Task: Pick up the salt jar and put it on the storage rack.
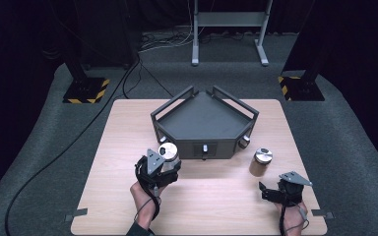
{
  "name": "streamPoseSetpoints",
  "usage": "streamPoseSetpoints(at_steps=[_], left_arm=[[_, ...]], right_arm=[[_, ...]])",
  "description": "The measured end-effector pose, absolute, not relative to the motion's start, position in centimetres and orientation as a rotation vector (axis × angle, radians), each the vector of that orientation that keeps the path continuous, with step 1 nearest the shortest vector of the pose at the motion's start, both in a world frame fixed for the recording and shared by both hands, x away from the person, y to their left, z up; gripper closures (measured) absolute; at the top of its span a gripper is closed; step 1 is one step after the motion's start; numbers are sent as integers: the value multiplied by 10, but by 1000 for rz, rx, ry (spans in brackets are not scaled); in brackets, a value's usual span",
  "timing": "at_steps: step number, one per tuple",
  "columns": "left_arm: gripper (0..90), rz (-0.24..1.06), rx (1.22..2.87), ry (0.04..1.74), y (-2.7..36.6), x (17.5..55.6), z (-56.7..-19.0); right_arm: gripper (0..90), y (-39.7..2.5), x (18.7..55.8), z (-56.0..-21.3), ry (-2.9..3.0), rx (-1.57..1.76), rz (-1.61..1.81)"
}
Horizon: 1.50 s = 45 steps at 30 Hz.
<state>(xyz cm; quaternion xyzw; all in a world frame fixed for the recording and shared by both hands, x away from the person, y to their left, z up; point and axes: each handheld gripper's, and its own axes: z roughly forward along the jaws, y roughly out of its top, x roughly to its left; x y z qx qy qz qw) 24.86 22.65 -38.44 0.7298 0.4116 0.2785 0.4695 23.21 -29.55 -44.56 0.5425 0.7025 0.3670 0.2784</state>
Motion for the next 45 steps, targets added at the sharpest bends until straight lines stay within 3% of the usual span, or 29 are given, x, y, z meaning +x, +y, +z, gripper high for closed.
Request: streamPoseSetpoints(at_steps=[45], left_arm=[[313,675,1762,996,223,282,-361]], right_arm=[[0,-296,232,-445,1887,1455,986]])
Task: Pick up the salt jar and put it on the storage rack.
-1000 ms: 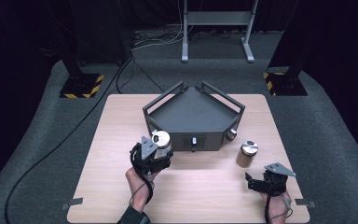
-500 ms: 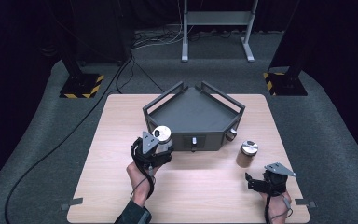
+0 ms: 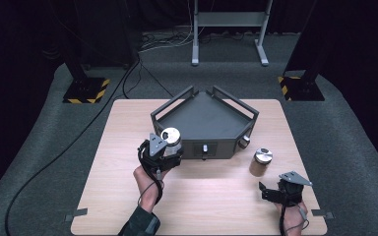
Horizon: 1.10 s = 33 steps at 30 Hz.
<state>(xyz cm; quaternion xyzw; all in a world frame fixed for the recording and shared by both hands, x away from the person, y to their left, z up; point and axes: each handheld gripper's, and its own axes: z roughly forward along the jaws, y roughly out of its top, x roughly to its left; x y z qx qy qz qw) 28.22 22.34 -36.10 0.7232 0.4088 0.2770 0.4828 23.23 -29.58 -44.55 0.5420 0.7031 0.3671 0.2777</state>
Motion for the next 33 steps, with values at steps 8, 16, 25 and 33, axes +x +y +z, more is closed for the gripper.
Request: streamPoseSetpoints(at_steps=[8,16,25,33], left_arm=[[313,690,1756,994,223,284,-355],[313,698,1747,984,223,286,-349],[313,710,1736,979,222,290,-342],[313,711,1738,978,219,300,-336]], right_arm=[[0,-296,232,-445,1888,1456,986],[0,-296,232,-445,1888,1455,986],[0,-296,232,-445,1887,1455,986],[0,-296,232,-445,1887,1455,985]])
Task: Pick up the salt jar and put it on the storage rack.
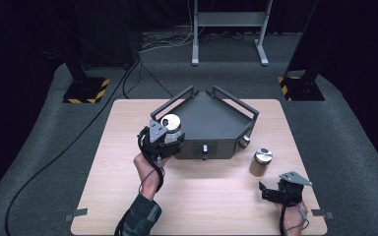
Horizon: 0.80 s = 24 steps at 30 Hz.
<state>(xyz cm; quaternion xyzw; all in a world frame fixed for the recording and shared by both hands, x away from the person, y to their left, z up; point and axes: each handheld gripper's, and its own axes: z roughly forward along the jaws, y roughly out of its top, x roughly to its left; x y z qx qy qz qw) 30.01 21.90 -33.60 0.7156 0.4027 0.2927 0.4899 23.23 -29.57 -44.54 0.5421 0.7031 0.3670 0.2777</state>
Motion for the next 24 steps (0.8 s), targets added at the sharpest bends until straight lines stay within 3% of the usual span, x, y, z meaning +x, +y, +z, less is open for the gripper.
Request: streamPoseSetpoints(at_steps=[24], left_arm=[[313,697,1773,1009,209,341,-326]], right_arm=[[0,-295,233,-445,1890,1456,983]])
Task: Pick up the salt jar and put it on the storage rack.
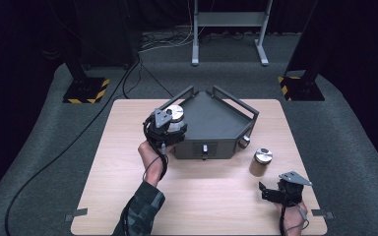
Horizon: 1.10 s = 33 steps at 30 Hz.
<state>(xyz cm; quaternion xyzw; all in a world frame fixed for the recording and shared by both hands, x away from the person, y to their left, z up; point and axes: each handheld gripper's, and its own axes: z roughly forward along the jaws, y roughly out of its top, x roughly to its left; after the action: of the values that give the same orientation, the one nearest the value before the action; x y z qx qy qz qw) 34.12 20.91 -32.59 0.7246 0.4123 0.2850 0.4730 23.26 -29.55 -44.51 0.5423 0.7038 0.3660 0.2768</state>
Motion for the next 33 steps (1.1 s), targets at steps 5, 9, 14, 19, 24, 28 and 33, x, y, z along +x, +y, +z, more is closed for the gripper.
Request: streamPoseSetpoints(at_steps=[5,9,14,19,24,28,33], left_arm=[[313,685,1777,1010,207,348,-327],[313,684,1779,1011,205,353,-328],[313,683,1781,1014,204,356,-329],[313,673,1788,1020,202,361,-332],[313,676,1791,1026,201,363,-334],[313,675,1798,1028,200,366,-336],[313,663,1806,1038,199,369,-339]], right_arm=[[0,-295,232,-445,1889,1456,983],[0,-295,232,-445,1889,1457,984],[0,-295,233,-445,1892,1456,980],[0,-295,233,-445,1891,1458,981],[0,-295,233,-445,1893,1456,979],[0,-295,233,-445,1894,1456,979],[0,-295,233,-445,1894,1457,980]])
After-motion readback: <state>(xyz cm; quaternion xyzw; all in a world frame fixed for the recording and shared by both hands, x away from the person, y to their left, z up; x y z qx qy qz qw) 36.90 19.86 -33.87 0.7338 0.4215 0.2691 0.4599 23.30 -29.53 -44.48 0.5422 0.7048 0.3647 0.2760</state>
